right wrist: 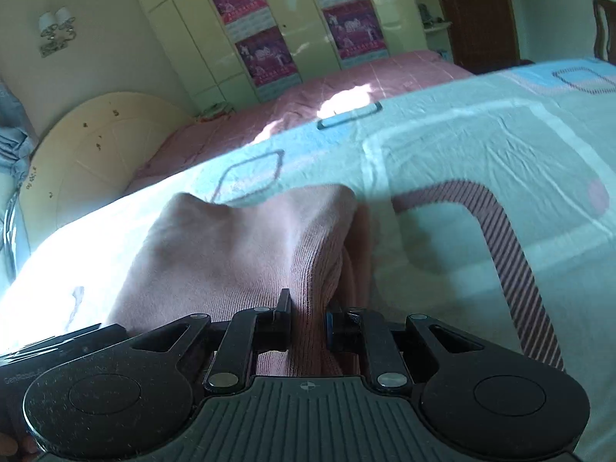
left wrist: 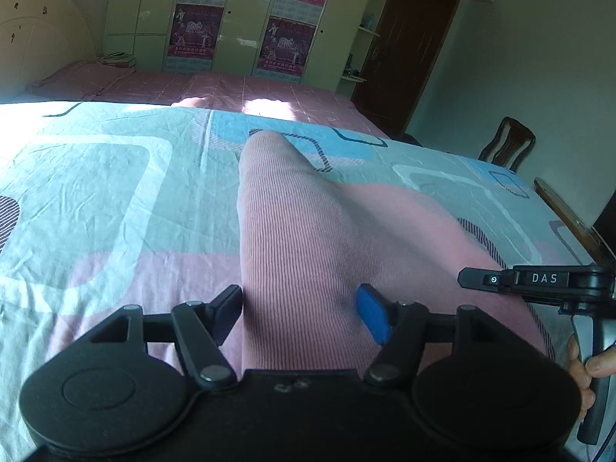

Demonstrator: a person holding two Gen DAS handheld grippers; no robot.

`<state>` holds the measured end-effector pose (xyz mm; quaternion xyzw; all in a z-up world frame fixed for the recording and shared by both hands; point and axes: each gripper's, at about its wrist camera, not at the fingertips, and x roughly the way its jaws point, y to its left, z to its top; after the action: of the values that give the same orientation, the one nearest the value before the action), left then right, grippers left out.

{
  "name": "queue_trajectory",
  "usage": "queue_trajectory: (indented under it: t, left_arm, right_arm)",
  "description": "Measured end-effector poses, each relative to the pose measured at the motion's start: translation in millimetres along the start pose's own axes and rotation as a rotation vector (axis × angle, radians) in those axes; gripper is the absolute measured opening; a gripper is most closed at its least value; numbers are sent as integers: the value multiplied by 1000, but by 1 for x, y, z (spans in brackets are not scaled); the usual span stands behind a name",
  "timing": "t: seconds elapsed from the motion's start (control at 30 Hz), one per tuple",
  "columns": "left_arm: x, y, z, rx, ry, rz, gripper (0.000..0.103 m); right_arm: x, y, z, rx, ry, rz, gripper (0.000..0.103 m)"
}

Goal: Fold small clothes

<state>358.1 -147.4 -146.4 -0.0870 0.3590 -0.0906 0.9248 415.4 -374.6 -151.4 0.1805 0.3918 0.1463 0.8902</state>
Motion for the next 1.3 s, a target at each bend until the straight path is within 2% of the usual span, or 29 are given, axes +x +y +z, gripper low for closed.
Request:
queue_trajectory:
  t: [0.13,0.27,0.5,0.6,0.77,0.87,0.93,1.1,1.3]
  left_arm:
    - [5,0,-3,23,18,21,69]
    - [1,2,-5,42,27,23,71]
    - [-6,7,-9,41,39,18,71]
    - [-5,8,-10,60,43,17,71]
    - [-4,9,-10,55,52,15,71]
    - [-6,5,-8,60,56,30,71]
    - [-6,3,-7,65,57,42,71]
    - [-12,-3,0,77,48,64,67]
    - [-31,-15,16,119,-40,51,66]
  right_arm:
    - [-9,-1,-6,6,-10,-13,15]
    - [-29,-7,-8,19,31,45,16]
    - [-59,-8,-44,-7,94,31,16]
    - [-63,-14,-58,21,119,30,15]
    - [-67,-27,-65,97,103,-7,15]
    - [-73,-37,-66,159,128,13,15]
    - [-80,-30,-62,117,122,-8,15]
    - [-96,-5,-41,23,12,-46,15]
    - [-89,37,-18,-127,-55,-58,15]
